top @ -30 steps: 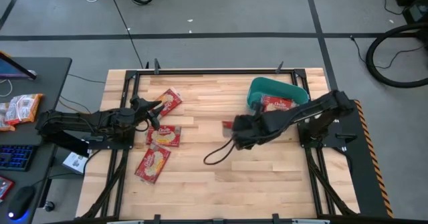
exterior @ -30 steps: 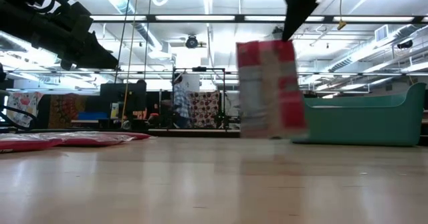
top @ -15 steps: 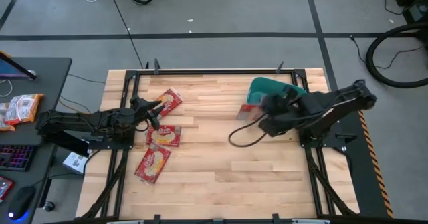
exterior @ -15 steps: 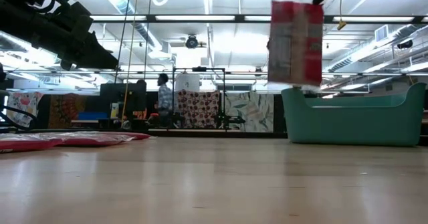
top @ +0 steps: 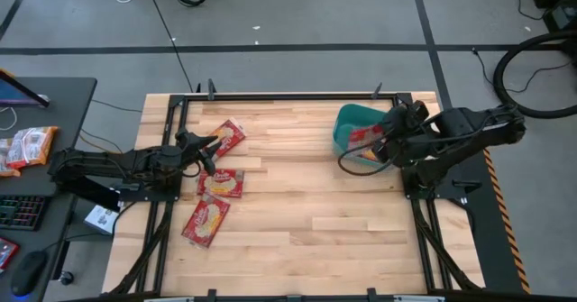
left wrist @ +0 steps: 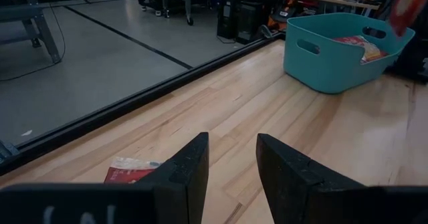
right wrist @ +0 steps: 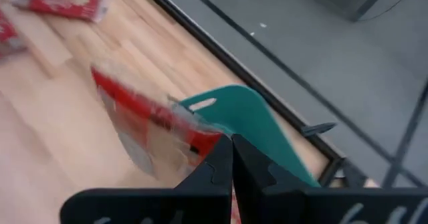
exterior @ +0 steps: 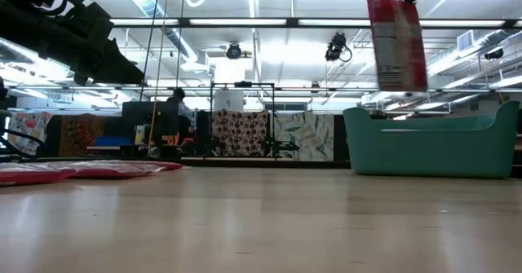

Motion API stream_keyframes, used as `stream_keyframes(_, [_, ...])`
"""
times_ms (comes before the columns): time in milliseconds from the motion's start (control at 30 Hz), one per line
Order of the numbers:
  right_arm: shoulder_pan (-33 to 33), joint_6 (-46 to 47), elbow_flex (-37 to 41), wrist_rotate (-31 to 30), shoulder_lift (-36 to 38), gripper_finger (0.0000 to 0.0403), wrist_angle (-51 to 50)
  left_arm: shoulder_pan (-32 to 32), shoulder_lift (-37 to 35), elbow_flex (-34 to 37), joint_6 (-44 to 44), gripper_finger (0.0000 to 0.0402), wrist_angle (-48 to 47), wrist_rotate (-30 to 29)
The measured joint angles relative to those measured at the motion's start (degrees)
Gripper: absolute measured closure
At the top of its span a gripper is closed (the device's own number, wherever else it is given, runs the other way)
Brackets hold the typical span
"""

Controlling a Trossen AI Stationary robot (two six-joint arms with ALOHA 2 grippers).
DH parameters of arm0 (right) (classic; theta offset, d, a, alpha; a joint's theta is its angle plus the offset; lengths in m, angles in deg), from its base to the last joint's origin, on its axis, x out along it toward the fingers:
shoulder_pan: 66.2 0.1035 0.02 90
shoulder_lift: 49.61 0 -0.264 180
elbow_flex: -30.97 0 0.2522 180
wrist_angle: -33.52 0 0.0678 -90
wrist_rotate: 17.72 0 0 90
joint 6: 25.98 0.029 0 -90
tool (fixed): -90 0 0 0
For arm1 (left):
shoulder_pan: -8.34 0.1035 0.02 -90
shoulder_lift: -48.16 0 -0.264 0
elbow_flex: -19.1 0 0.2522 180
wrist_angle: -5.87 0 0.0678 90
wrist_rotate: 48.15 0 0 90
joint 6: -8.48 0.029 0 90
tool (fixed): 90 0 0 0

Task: Sort popcorn bags into baskets
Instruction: Put the red popcorn bag into the green container

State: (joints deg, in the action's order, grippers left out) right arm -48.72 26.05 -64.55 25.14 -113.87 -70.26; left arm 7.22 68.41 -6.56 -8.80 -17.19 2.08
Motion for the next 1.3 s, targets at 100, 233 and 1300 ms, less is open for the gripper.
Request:
stream_keyframes(100, [-1.09,-5.70,2.50,-1.69,1.53,0.0398,-0.02,0.00,-0.02,0.00,-0.04,0.0272,0.02,0.00])
stream_keyframes(233, [-2.71,-13.02,5.38,-5.35,2.72,0.0398,1.25,-0.01,0.00,0.00,-0.07,0.0272,0.03,0.00])
stream_keyframes(1300, [-26.19,-54.69,8.70,-0.80,6.17,0.0398,21.13,-0.02,0.00,0.00,0.00,0.0272,0.00,-1.72])
